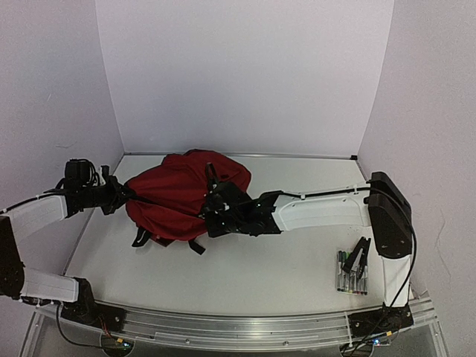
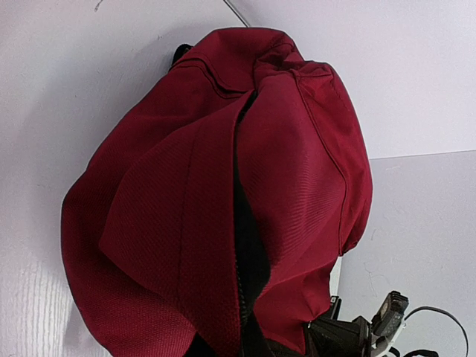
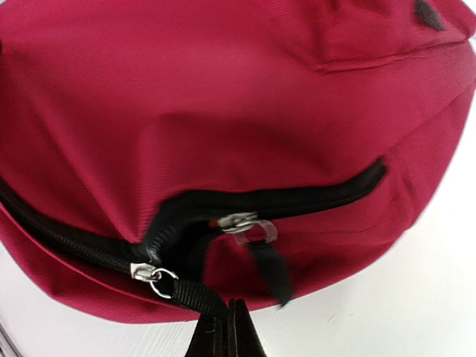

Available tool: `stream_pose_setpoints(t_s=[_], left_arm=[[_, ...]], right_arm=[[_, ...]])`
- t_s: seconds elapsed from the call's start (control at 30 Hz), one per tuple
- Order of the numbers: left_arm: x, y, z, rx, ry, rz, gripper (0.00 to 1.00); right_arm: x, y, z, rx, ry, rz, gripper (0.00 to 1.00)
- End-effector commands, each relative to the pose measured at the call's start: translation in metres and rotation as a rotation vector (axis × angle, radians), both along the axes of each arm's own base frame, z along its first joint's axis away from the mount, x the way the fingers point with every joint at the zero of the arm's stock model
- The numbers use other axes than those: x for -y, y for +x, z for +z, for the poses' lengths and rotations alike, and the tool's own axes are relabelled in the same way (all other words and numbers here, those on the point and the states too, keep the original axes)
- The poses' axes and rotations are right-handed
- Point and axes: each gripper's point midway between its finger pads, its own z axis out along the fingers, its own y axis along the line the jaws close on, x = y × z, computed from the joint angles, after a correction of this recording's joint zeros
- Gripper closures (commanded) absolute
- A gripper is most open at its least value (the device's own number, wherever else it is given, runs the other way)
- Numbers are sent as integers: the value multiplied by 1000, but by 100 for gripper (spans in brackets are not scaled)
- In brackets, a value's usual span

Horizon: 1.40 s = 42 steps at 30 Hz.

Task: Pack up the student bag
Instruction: Zip the student bag at the center of the board.

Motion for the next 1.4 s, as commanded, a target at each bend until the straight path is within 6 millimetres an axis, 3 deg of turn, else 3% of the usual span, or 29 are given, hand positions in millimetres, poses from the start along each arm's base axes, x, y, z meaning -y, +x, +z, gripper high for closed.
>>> stream_pose_setpoints(t_s=[0.0, 0.1, 0.2, 0.37, 0.43, 0.53, 0.77, 0.97, 1.07, 1.23, 1.37], left_arm=[[-38, 31, 26, 87, 86, 40, 100], [-48, 45, 27, 80, 55, 44, 100], [-40, 51, 32, 86, -11, 2, 97], [-30, 35, 28, 56, -48, -7, 50], [-22, 18, 25, 42, 13, -18, 39], [1, -6, 31, 102, 195, -82, 30], [20, -38, 67, 310, 432, -196, 29], [75, -62, 87, 532, 472, -435, 36], [95, -65, 80, 552, 524, -508, 38], [132, -67, 51, 538, 620, -625, 39], [157, -70, 35, 567, 681, -683, 34]], right_arm=[[23, 23, 17, 36, -2, -103, 100], [22, 28, 22, 39, 11, -112, 100], [14, 26, 26, 27, 31, -78, 100], [-5, 14, 26, -1, 75, 38, 100], [-14, 7, 25, -10, 90, 89, 100], [-24, -2, 28, -17, 112, 146, 100], [-29, -3, 32, -24, 140, 160, 100], [-29, -1, 34, -28, 158, 131, 100], [-28, 0, 35, -30, 163, 119, 100], [-27, 1, 38, -26, 169, 104, 100], [-25, 2, 40, -25, 173, 95, 100]])
